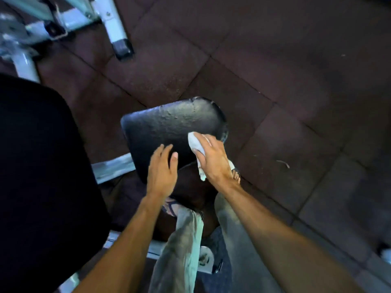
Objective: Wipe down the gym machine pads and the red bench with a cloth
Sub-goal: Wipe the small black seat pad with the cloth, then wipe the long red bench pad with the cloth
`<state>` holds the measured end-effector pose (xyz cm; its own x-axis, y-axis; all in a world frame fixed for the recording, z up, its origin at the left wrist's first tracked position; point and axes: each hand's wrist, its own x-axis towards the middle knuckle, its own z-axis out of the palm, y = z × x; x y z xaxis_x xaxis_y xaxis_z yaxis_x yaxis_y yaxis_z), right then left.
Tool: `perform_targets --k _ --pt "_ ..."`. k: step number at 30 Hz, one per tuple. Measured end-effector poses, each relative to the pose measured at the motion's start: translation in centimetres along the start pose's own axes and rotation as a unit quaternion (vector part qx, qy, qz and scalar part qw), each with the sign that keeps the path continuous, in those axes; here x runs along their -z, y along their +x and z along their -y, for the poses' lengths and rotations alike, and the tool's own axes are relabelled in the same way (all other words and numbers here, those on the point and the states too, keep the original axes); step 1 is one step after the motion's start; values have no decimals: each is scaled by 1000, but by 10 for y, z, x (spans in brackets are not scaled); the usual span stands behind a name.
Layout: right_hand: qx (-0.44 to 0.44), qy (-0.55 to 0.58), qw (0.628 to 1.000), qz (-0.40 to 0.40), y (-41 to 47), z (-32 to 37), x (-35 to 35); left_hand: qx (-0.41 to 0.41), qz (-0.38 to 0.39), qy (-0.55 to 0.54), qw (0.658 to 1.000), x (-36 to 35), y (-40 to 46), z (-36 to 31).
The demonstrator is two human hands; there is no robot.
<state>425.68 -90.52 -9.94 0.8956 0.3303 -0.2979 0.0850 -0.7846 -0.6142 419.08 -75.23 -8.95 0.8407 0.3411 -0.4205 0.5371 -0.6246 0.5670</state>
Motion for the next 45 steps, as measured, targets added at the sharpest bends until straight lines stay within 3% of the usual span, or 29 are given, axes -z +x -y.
perform_targets --k 7,13,21,30,36,45 --pt "-261 92 958 -76 -152 -36 102 -7 148 0 989 -27 -104 -124" --pt "-363 169 904 -148 -238 -103 205 -31 262 54 963 -84 -159 -265" --pt "-463 236 804 -289 -301 -218 314 -187 374 185 889 -191 -180 -444" --pt "-533 296 669 -425 -341 -346 405 -354 458 327 747 -335 -220 -610" --pt "-584 323 572 -477 -348 -448 468 -461 479 429 612 -443 -205 -727" --pt "-629 331 422 -563 -369 -572 555 -541 464 493 499 -589 -223 -892"
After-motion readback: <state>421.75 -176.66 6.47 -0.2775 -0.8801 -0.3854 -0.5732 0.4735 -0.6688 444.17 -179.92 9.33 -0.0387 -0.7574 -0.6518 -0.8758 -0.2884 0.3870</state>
